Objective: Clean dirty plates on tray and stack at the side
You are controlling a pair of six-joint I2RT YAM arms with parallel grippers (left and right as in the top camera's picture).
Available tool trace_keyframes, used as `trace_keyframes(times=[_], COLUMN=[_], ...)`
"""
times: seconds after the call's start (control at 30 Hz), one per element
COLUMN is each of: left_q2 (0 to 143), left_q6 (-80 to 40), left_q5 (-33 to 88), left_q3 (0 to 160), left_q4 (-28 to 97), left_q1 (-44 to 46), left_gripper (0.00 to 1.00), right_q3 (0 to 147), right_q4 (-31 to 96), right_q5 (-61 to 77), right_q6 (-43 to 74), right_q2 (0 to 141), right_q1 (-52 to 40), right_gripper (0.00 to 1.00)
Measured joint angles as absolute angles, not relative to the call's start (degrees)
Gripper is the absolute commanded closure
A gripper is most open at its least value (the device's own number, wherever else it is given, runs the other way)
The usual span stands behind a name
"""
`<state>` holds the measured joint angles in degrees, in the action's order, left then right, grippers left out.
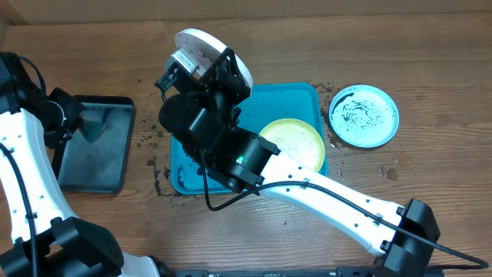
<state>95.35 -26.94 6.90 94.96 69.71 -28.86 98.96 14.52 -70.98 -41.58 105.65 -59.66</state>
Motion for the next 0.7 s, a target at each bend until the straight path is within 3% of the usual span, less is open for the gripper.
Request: trace_keyframes(times=[0.13, 0.27, 0.43, 0.7], left_q2=[95.4, 95.4, 95.4, 95.4], left_q6=[-26.9, -26.9, -26.8, -20.7], left_q5=[6.9, 6.9, 8.5, 18.7], left_q3=[95.0, 95.0, 95.0, 95.0], left_q4=[69.7, 69.8, 69.6, 67.5], left_q1=[-28.9, -28.9, -28.7, -21.1], left_gripper=[0.96, 0.96, 0.96, 0.96], right_q3=[99.1, 99.5, 99.2, 95.1], right_q4=[18.8, 32.1, 43.2, 40.4], right_q5=[-70.6, -64.8, -44.4, -14.3], right_q6=[-37.2, -26.3, -7.4, 15.6], right_q2=[105.6, 105.6, 105.7, 108.5], right_q1=[-59.4, -57.7, -50.7, -36.2], right_gripper=[0.96, 0.96, 0.96, 0.96])
